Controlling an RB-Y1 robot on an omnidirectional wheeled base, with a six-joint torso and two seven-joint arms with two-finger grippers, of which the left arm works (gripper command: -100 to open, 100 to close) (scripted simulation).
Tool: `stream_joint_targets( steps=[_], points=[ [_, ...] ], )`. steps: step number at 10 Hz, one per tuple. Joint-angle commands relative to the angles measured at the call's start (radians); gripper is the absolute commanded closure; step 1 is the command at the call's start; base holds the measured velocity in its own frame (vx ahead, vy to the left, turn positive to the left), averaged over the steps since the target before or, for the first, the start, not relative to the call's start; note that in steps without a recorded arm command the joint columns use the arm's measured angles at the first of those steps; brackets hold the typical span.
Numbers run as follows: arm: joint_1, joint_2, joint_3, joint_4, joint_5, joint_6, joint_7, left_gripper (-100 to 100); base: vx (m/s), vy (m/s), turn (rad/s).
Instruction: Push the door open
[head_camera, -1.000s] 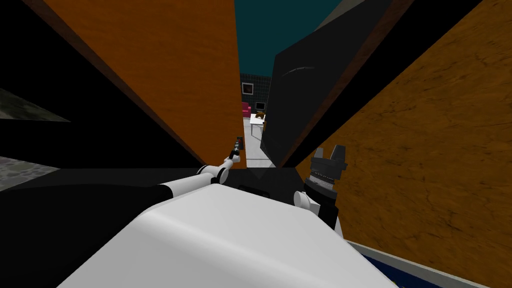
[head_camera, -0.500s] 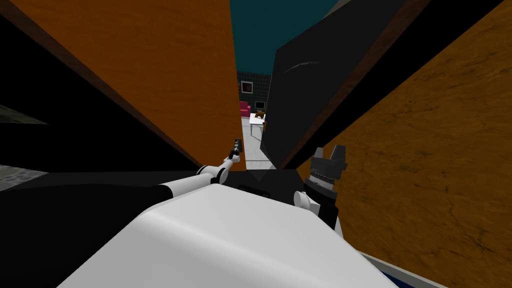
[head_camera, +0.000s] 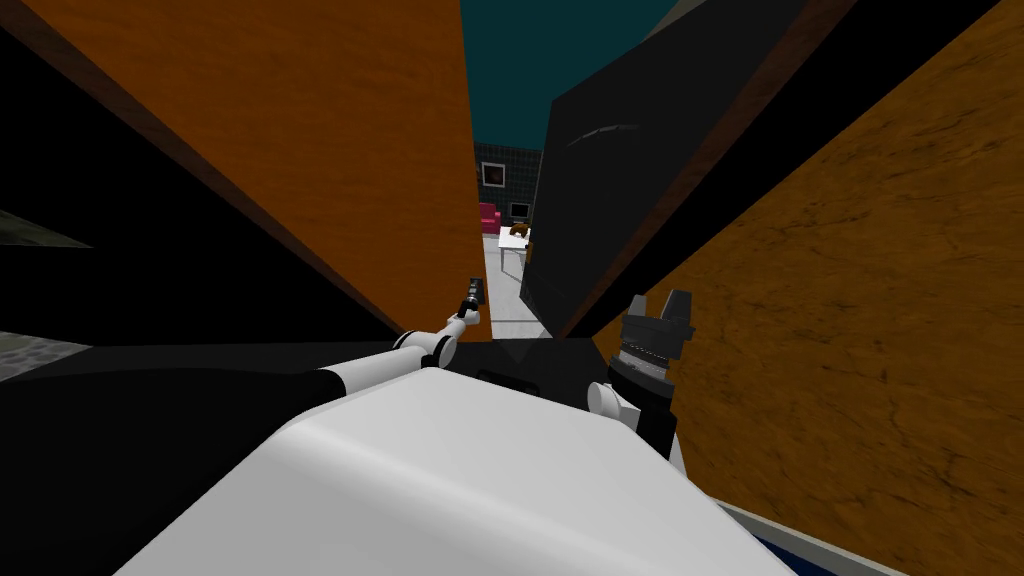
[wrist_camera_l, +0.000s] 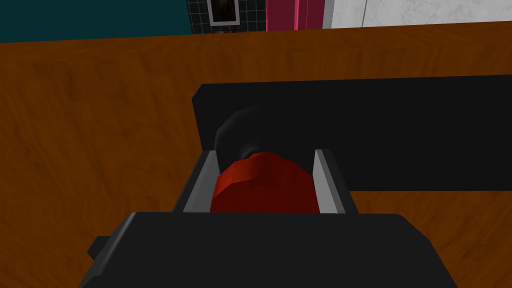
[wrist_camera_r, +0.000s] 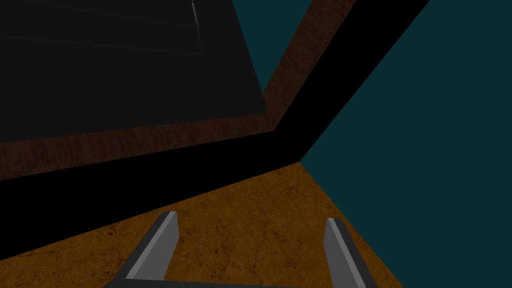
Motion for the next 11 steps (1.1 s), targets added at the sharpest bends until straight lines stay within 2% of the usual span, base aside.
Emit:
stream_joint_targets(
  steps=[1,5,6,7,8,9,11],
  points=[
    [0.007,0.012,0.028,0.001,-0.003,0.0,-0.001,100,0.106,-0.029,-0.048],
    [0.008,0.015,0.035,0.001,-0.003,0.0,-0.001,100,0.08,-0.01,-0.002],
    [0.015,0.027,0.064,0.001,-0.006,0.0,-0.003,100,0.104,-0.03,-0.061],
    [0.015,0.027,0.064,-0.005,-0.006,0.0,-0.003,100,0.119,-0.038,0.0],
    [0.022,0.038,0.09,0.002,-0.008,0.0,-0.004,100,0.173,-0.029,-0.039],
    [0.024,0.042,0.1,0.002,-0.009,0.0,-0.004,100,0.169,-0.025,-0.012],
    [0.024,0.042,0.1,0.002,-0.009,0.0,-0.004,100,0.069,-0.002,0.001]
  ],
)
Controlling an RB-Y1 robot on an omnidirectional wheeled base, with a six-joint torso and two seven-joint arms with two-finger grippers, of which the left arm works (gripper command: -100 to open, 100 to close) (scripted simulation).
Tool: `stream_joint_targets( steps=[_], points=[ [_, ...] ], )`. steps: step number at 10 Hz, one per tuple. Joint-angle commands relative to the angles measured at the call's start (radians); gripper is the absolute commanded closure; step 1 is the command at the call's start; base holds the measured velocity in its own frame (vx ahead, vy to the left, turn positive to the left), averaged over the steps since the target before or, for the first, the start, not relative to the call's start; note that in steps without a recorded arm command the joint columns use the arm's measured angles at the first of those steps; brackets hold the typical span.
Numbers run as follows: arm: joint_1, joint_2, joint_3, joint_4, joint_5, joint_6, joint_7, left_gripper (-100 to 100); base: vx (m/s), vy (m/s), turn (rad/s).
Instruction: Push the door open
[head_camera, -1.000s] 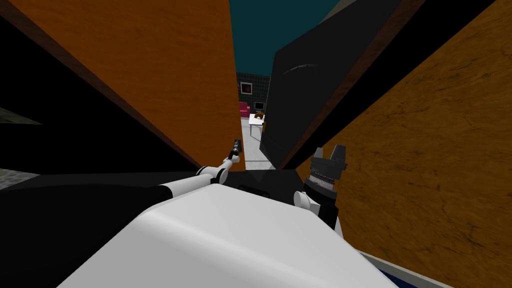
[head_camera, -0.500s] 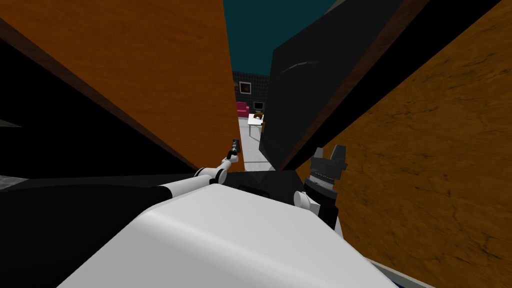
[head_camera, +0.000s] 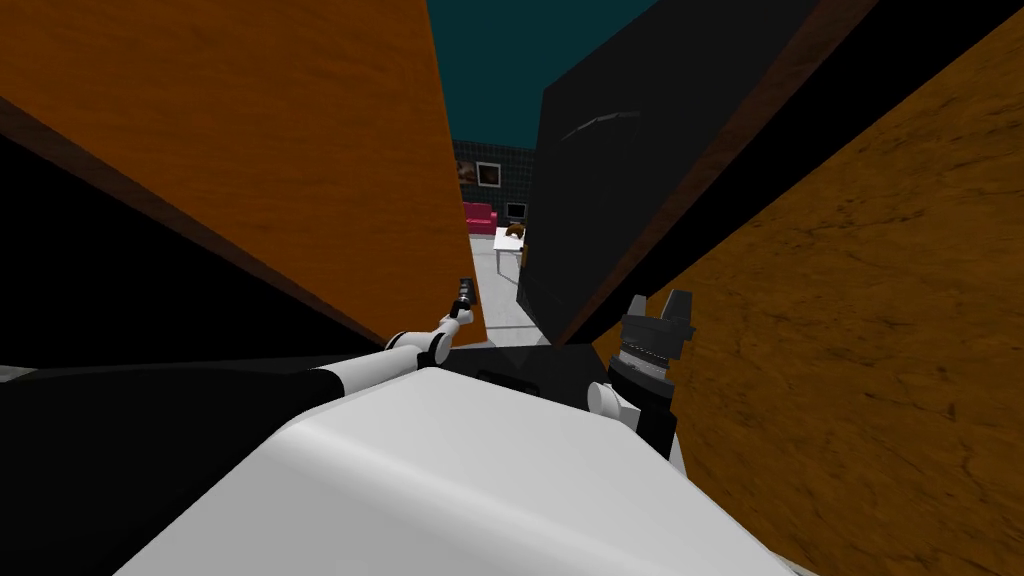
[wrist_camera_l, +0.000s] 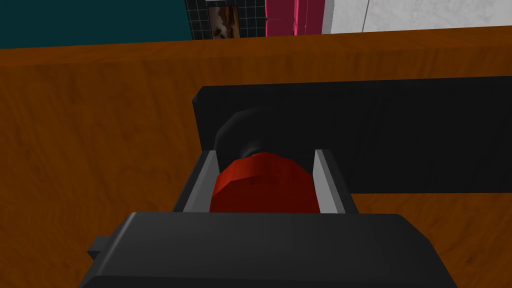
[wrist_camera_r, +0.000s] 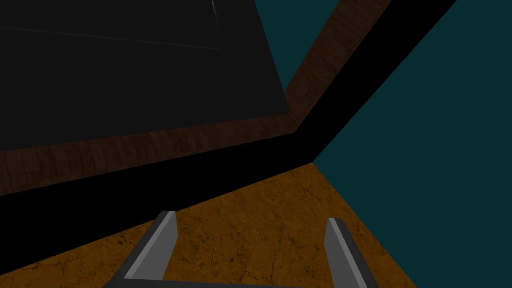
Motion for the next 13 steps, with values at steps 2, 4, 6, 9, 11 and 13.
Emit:
stream_joint_targets(
  steps=[2,4,6,9,11,13],
  points=[
    [0.021,0.01,0.034,-0.019,-0.002,0.01,-0.009,100,0.103,-0.003,-0.045],
    [0.032,0.028,0.079,-0.018,-0.007,0.01,-0.01,100,0.143,-0.039,-0.027],
    [0.032,0.028,0.079,-0.019,-0.007,0.01,-0.01,100,0.094,-0.017,0.013],
    [0.046,0.054,0.139,-0.016,-0.012,0.01,-0.013,100,0.123,-0.03,-0.039],
    [0.046,0.054,0.139,-0.016,-0.012,0.01,-0.013,100,0.059,-0.004,0.008],
    [0.052,0.064,0.163,-0.016,-0.014,0.01,-0.014,100,0.085,-0.007,-0.029]
  ],
)
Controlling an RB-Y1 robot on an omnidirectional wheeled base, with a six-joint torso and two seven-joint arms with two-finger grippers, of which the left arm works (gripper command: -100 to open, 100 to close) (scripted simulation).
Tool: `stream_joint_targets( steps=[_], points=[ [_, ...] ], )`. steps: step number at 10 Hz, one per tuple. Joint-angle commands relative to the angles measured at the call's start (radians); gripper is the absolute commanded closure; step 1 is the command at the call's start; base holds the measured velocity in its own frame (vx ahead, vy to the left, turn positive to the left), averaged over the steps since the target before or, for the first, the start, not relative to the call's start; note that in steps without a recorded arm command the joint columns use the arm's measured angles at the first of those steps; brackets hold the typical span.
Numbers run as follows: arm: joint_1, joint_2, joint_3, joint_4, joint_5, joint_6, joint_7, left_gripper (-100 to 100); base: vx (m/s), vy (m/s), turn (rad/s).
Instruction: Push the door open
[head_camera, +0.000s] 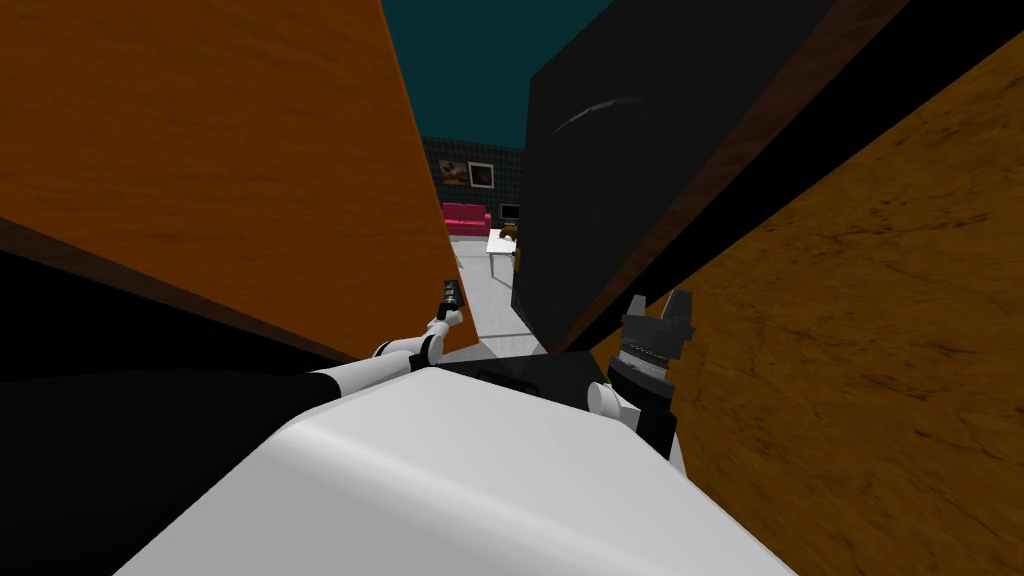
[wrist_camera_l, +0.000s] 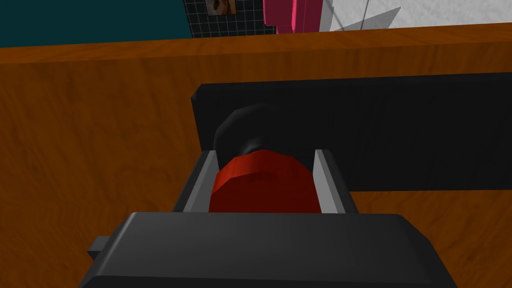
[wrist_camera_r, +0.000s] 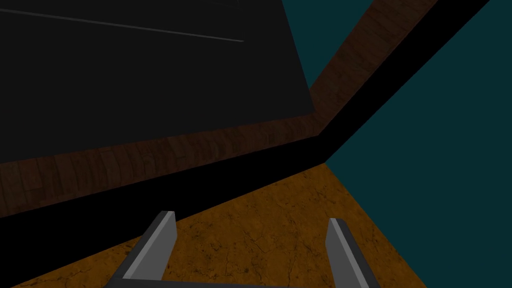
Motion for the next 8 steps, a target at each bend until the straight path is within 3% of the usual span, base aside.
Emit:
stream_joint_targets(
  steps=[1,4,6,8],
  points=[
    [-0.017,0.026,0.002,0.05,0.0,-0.032,0.014,100,0.031,-0.009,0.009],
    [-0.005,0.047,0.052,0.059,-0.005,-0.032,0.012,100,0.093,-0.018,-0.025],
    [-0.005,0.047,0.052,0.044,-0.005,-0.032,0.012,100,0.063,-0.009,0.004],
    [-0.005,0.047,0.052,0.058,-0.005,-0.032,0.012,100,0.0,0.007,-0.005]
  ],
)
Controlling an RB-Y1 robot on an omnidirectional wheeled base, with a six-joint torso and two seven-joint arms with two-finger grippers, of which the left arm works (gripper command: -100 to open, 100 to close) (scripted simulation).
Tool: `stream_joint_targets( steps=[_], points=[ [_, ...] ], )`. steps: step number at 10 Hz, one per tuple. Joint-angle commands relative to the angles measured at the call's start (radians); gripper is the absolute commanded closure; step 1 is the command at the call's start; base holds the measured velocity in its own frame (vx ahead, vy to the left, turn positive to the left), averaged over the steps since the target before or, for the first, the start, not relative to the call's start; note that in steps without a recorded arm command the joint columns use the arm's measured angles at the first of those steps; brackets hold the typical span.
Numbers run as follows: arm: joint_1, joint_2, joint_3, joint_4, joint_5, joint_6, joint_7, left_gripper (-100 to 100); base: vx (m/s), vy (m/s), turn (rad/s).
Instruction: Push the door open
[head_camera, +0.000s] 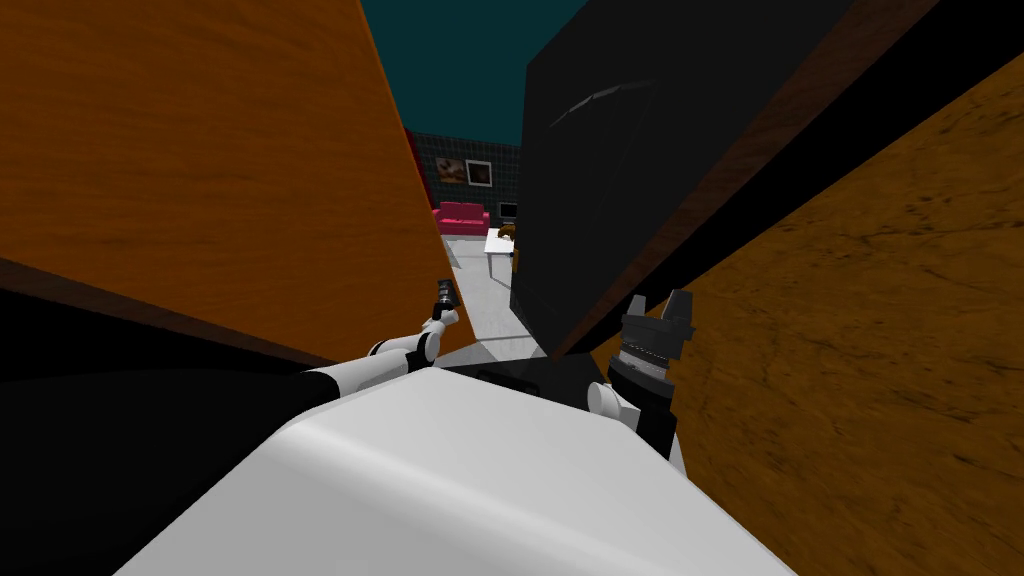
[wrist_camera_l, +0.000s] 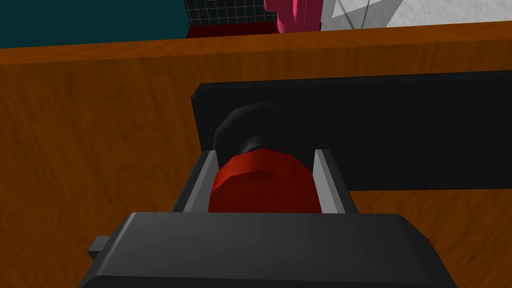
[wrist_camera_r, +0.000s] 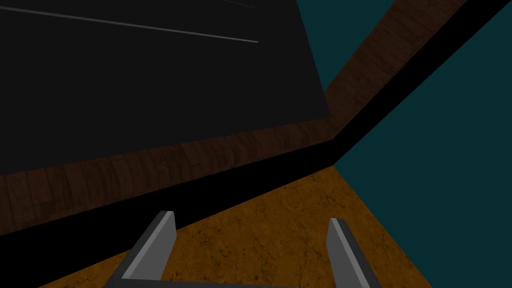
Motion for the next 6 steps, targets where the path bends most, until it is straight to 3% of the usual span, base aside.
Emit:
stream_joint_targets(
  steps=[1,2,3,4,6],
  points=[
    [0.006,0.021,0.028,0.025,-0.001,-0.013,0.002,100,0.069,-0.019,-0.046],
    [0.012,0.031,0.052,0.025,-0.003,-0.013,0.001,100,0.155,-0.045,-0.054],
    [0.012,0.031,0.052,-0.006,-0.003,-0.013,0.001,100,0.12,-0.036,0.024],
    [0.012,0.031,0.052,0.02,-0.003,-0.013,0.001,100,0.053,-0.001,0.033],
    [0.021,0.046,0.088,0.026,-0.007,-0.013,0.0,100,0.094,0.002,-0.04]
  ],
)
